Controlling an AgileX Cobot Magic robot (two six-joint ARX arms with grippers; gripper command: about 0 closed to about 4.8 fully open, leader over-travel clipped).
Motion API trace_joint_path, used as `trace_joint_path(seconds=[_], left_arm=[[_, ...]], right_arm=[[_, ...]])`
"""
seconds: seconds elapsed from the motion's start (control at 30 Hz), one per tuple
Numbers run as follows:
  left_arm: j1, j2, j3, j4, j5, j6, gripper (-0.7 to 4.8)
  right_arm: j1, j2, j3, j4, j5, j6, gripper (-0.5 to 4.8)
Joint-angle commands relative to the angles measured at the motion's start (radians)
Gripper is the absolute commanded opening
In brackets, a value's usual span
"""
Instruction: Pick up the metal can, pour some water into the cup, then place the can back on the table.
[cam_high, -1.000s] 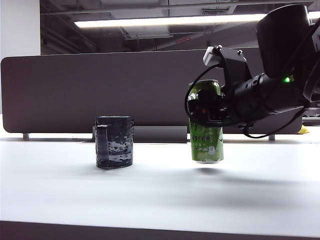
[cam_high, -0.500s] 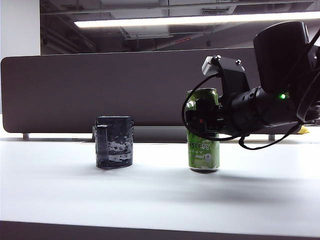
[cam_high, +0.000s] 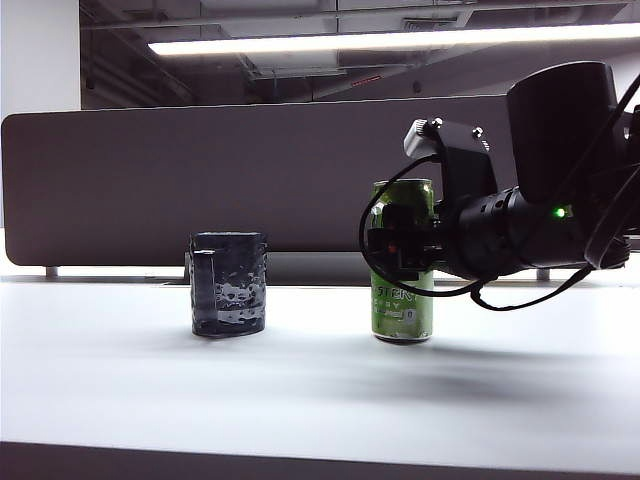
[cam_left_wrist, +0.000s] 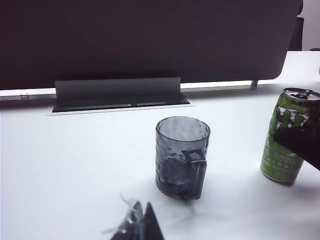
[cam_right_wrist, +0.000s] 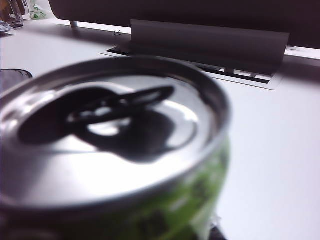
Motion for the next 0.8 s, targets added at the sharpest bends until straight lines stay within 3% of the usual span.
trace_joint_path(seconds=[0.03,0.13,0.17,0.47,0.8], left_arm=[[0.000,0.001,0.001,0.012,0.000,-0.003,-0.05],[0.001,0.001,0.001,0.012,0.000,-0.003,-0.05],[0.001,0.001,0.001,0.012,0.000,-0.003,-0.05],[0.010,0.001,0.001,0.011,0.002,-0.003,-0.05],[0.198,0.001,0.001,0.011,0.000,-0.003,-0.05]], right_arm=[[0.002,-0.002,0.003,0.020,0.001,0.002,3.41],[0.002,-0.003,0.003,0.031,0.002,0.002,4.63],[0.002,-0.003,0.003,0.040,0.003,0.004,4.79],[0.001,-0.010,0.008,0.195,0.076,0.025,4.79],[0.002,-0.181,0.010,0.194,0.069,0.029,4.79]])
